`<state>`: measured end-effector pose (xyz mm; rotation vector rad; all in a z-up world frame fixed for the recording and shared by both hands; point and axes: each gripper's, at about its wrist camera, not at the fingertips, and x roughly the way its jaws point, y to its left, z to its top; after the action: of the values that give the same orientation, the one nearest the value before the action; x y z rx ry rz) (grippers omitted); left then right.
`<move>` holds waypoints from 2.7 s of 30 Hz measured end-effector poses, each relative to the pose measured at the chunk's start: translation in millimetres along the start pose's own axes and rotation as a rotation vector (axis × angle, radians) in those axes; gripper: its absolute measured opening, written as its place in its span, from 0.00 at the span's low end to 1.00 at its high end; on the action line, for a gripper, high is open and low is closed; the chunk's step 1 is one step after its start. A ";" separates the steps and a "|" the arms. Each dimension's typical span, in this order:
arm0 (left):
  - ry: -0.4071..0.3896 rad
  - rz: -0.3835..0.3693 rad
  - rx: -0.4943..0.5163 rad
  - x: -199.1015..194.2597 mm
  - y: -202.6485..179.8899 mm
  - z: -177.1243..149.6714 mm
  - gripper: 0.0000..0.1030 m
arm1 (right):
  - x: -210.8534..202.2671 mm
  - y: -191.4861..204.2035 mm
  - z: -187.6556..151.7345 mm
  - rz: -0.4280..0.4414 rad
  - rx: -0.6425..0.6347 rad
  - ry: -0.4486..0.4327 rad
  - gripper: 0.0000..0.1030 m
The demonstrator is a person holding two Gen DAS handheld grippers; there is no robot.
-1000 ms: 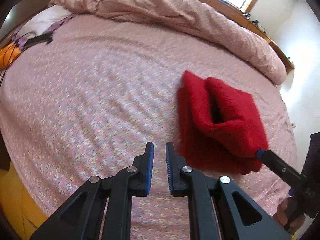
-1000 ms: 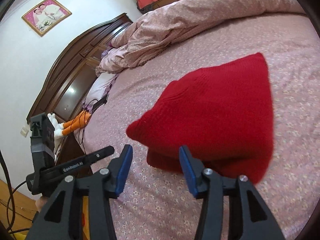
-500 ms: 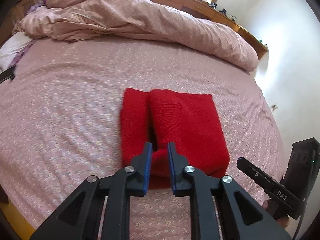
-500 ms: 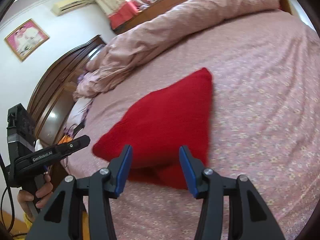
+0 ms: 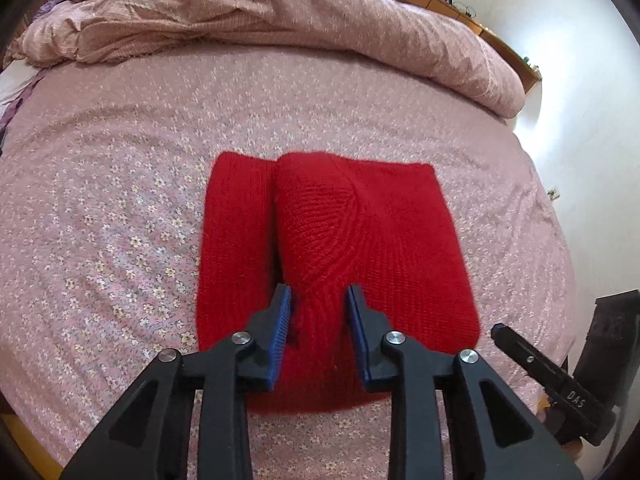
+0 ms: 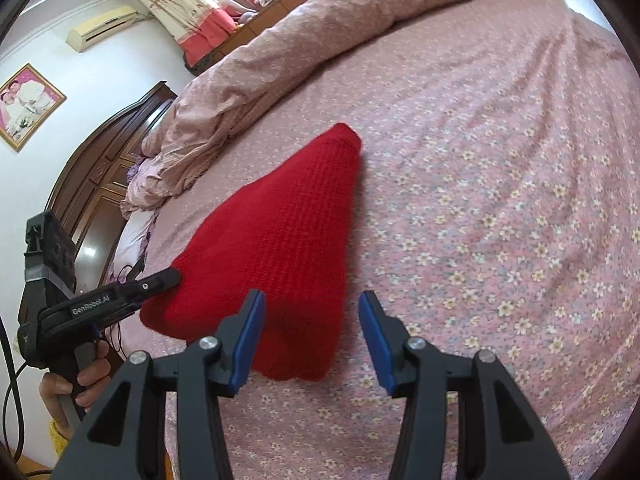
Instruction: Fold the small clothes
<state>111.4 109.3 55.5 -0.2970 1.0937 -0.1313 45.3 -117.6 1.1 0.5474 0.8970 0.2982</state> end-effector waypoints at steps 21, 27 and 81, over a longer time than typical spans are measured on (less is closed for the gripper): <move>-0.085 -0.169 -0.098 0.1 24.7 -23.6 0.10 | 50.4 -13.2 29.6 -0.145 -0.045 0.016 0.49; -0.177 -0.156 -0.053 -34.6 25.5 -30.4 0.09 | 55.8 10.2 32.9 -0.074 -0.121 0.027 0.32; -0.039 0.012 -0.123 -2.4 75.3 -44.8 0.57 | 51.6 38.7 17.1 0.079 -0.112 0.095 0.73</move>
<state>67.4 174.0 15.8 -0.4019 1.0668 -0.0471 89.1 -67.3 -2.3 0.4688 0.9459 0.4463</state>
